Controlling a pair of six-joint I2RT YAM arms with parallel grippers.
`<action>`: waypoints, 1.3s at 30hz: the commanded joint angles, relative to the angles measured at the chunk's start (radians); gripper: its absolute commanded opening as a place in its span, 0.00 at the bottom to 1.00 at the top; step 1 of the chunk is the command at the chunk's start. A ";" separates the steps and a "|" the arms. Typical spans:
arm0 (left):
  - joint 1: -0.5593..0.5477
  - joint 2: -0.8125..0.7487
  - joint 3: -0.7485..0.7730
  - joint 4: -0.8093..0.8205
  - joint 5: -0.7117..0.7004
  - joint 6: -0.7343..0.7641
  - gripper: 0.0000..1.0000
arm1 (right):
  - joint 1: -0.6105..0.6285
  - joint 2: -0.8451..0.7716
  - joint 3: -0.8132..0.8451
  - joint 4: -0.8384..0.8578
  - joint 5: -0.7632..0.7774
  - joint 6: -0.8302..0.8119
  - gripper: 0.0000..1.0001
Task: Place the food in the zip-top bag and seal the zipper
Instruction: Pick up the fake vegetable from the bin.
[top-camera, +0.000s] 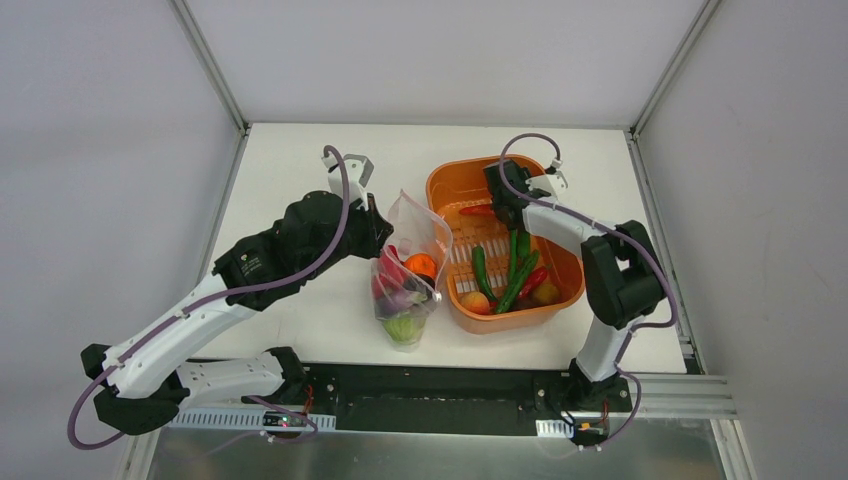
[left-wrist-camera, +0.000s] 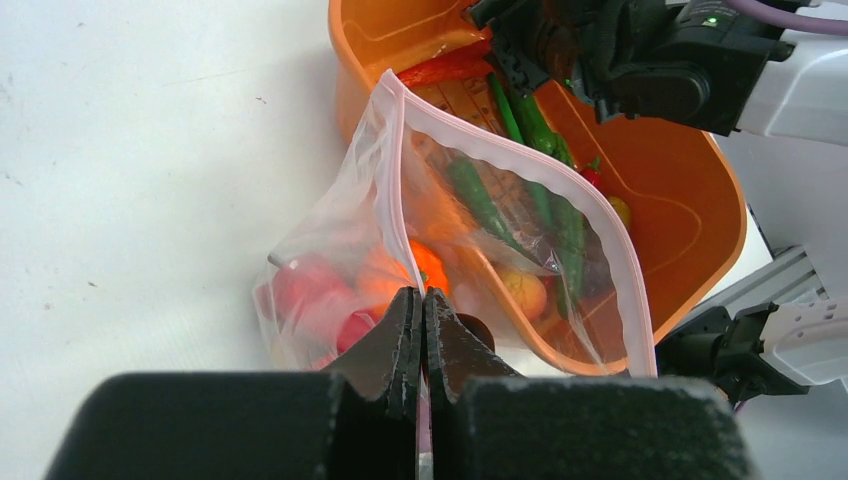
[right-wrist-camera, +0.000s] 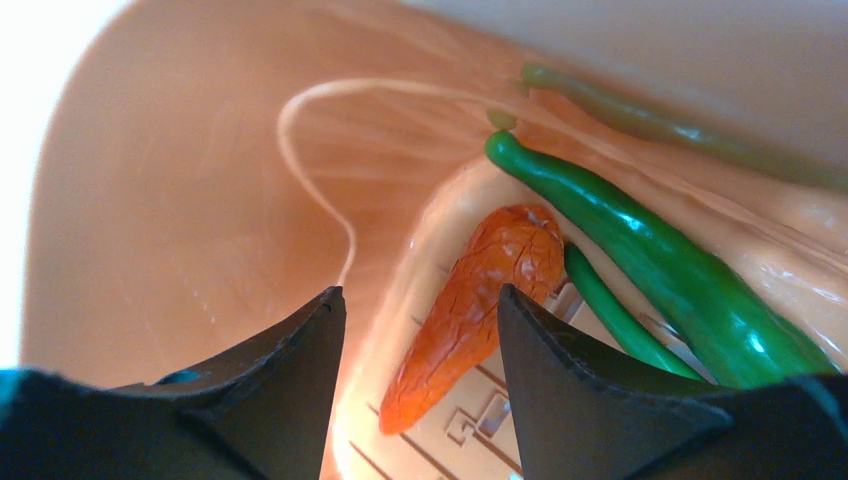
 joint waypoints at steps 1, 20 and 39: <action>0.015 -0.024 0.017 0.029 0.010 0.011 0.00 | -0.003 0.050 0.053 -0.061 0.078 0.114 0.57; 0.022 -0.026 0.015 0.029 0.029 -0.002 0.00 | 0.030 -0.076 -0.012 -0.067 0.045 0.114 0.57; 0.023 -0.046 0.002 0.025 0.027 -0.015 0.00 | -0.013 0.031 0.007 -0.100 -0.041 0.197 0.54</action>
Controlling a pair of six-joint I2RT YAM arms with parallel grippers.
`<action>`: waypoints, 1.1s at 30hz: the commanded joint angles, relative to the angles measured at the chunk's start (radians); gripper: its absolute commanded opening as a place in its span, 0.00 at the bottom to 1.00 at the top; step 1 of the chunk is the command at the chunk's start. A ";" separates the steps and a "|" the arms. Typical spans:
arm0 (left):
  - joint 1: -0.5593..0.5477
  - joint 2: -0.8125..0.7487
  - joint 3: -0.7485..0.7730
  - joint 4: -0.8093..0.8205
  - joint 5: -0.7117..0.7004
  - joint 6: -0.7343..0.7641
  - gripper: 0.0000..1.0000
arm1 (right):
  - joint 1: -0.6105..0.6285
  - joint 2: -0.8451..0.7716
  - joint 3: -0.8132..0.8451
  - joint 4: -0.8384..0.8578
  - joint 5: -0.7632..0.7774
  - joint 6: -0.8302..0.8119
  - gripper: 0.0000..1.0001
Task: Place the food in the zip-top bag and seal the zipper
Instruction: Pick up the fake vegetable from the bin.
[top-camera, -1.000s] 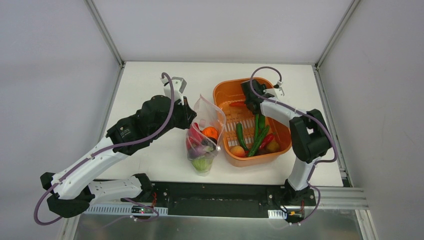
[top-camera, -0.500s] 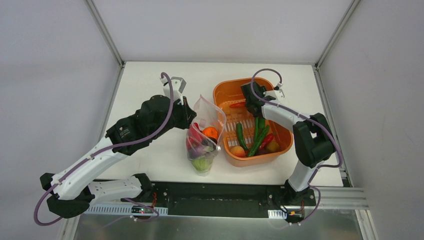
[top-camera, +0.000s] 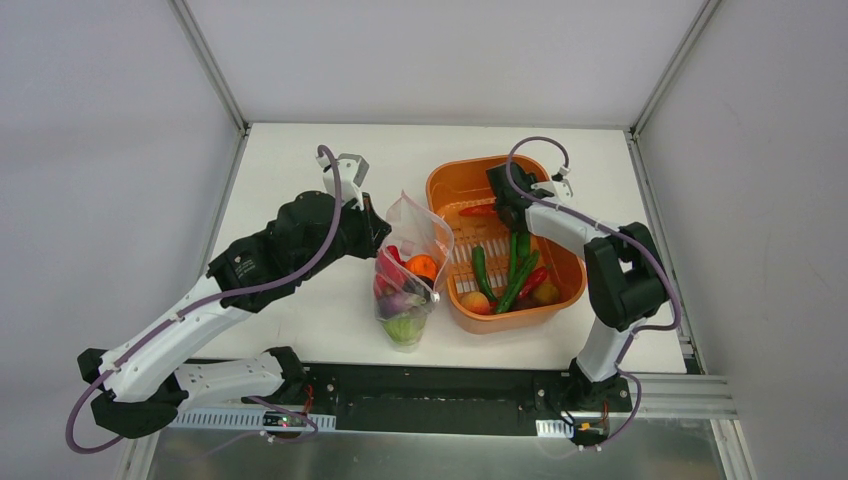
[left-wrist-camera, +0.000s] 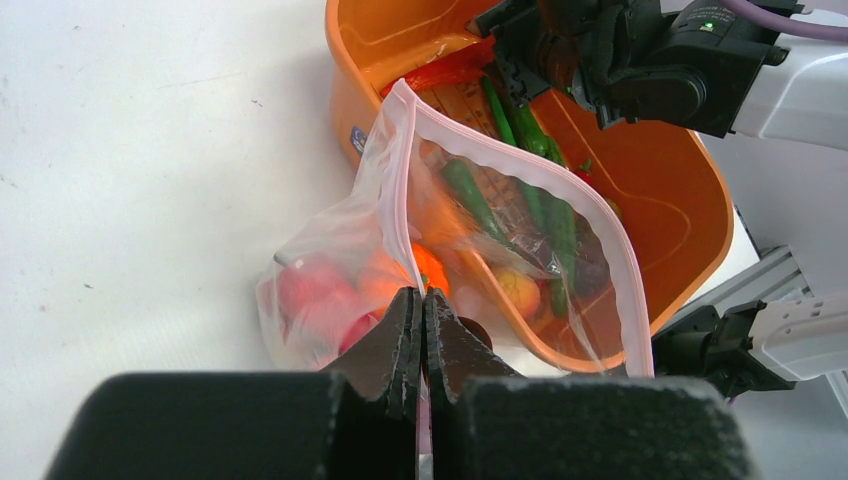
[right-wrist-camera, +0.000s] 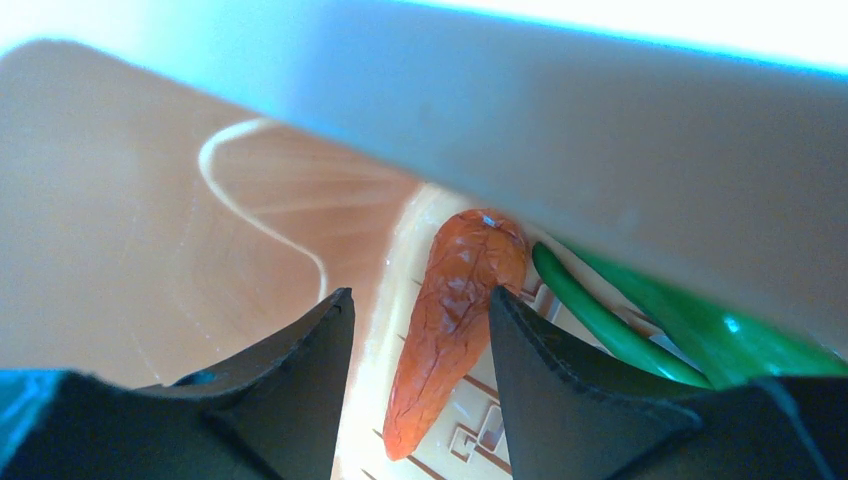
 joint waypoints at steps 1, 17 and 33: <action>0.011 -0.027 0.002 0.026 0.009 -0.014 0.00 | -0.010 0.038 0.014 -0.034 -0.066 0.047 0.54; 0.009 -0.026 -0.005 0.029 0.010 -0.018 0.00 | 0.001 -0.021 0.010 -0.056 -0.156 -0.003 0.61; 0.010 -0.032 -0.008 0.029 0.013 -0.020 0.00 | 0.028 0.046 0.114 -0.159 -0.040 0.004 0.71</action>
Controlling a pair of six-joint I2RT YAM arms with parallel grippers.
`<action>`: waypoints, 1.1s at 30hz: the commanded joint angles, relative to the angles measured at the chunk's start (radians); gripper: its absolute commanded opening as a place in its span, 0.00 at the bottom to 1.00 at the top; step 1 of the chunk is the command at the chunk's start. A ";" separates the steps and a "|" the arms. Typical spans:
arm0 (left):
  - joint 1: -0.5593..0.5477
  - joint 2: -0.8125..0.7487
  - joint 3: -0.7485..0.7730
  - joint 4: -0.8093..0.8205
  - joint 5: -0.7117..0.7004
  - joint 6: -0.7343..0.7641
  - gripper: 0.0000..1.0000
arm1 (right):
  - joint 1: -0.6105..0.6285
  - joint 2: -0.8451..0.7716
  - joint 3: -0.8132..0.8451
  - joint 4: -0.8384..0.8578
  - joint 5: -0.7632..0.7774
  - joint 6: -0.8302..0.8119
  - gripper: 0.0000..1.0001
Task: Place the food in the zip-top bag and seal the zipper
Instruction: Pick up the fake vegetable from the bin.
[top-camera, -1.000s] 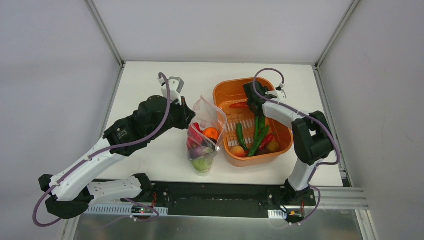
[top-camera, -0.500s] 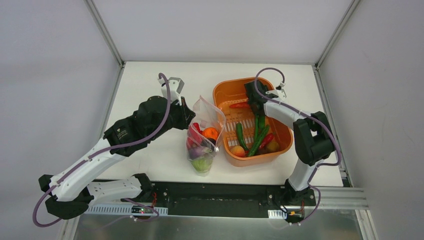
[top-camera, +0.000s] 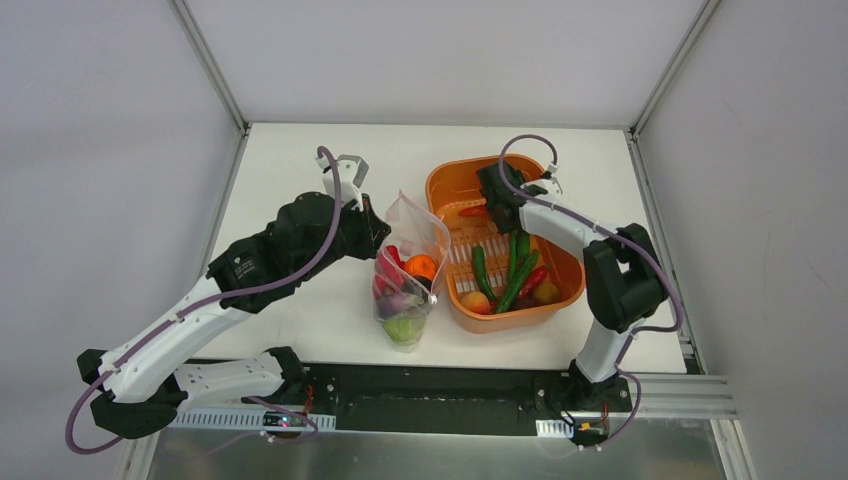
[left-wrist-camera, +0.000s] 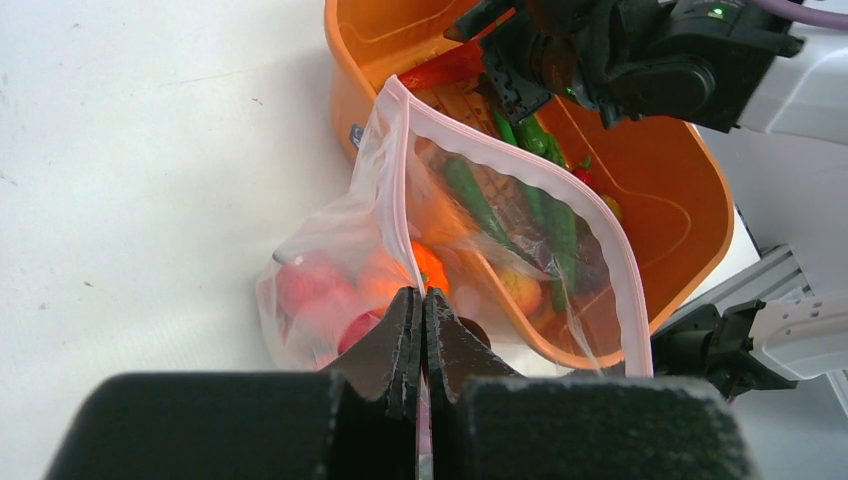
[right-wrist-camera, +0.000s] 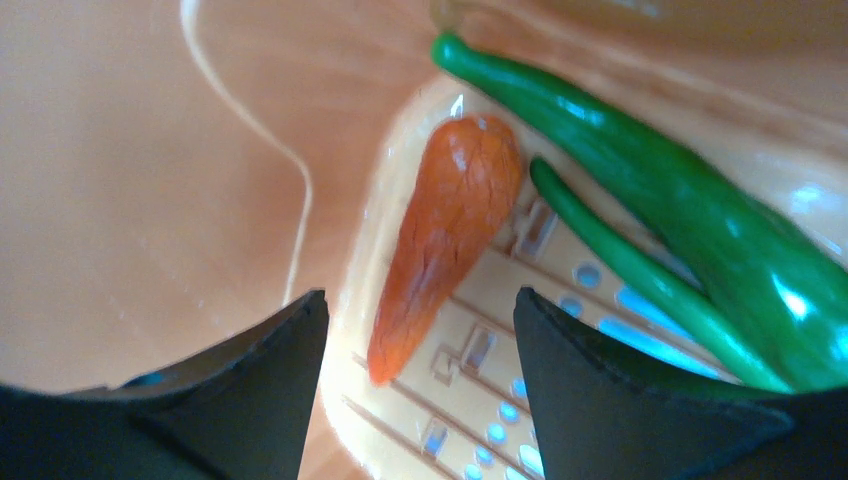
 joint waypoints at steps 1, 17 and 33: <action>0.010 -0.028 0.000 0.027 0.009 -0.019 0.00 | -0.026 0.077 0.080 -0.039 0.018 0.013 0.71; 0.009 -0.029 -0.007 0.032 0.008 -0.028 0.00 | -0.018 0.197 0.119 -0.057 0.046 -0.035 0.58; 0.010 -0.017 0.000 0.032 0.017 -0.038 0.00 | 0.021 0.206 0.063 0.013 0.104 -0.108 0.44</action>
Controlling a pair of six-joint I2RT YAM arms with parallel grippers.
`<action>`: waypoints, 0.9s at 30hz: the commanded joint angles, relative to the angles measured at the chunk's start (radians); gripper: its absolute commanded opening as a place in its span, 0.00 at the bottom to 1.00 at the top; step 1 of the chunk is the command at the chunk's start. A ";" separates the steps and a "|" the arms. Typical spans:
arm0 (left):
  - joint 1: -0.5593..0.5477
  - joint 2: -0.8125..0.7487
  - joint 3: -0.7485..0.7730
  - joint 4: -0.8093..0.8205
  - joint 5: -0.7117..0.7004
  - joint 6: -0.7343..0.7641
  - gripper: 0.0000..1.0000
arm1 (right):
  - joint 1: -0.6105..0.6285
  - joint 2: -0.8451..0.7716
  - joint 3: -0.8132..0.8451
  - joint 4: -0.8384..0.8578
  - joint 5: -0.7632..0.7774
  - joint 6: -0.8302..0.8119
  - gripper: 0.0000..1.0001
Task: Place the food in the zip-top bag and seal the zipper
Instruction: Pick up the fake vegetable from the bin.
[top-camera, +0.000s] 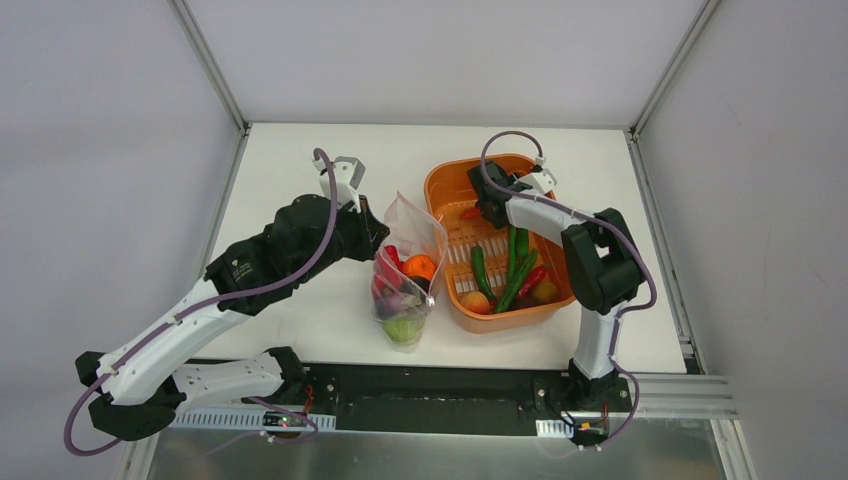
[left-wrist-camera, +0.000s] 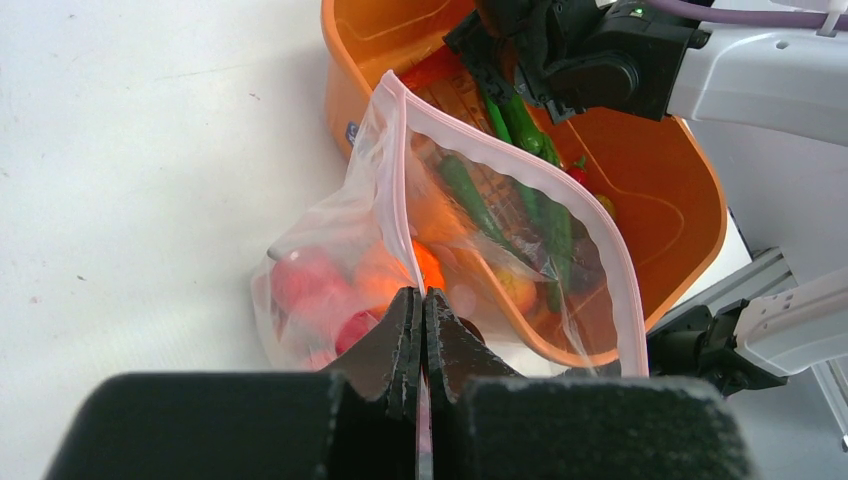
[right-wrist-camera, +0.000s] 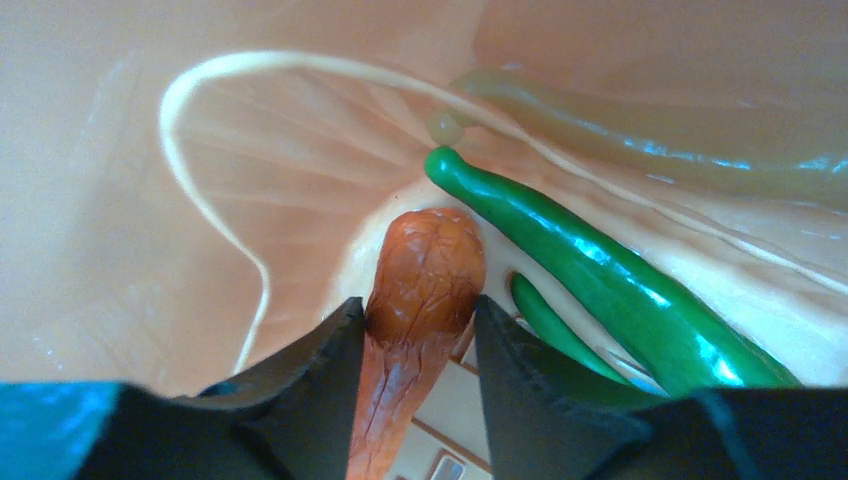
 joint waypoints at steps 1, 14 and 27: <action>0.010 -0.001 0.014 0.033 0.017 -0.019 0.00 | 0.018 0.044 -0.029 -0.001 -0.062 0.019 0.42; 0.010 0.004 0.013 0.031 0.012 -0.029 0.00 | 0.035 0.063 -0.047 0.033 -0.038 -0.034 0.38; 0.009 0.030 0.033 0.027 0.021 -0.033 0.00 | 0.035 -0.182 -0.103 0.272 -0.084 -0.474 0.15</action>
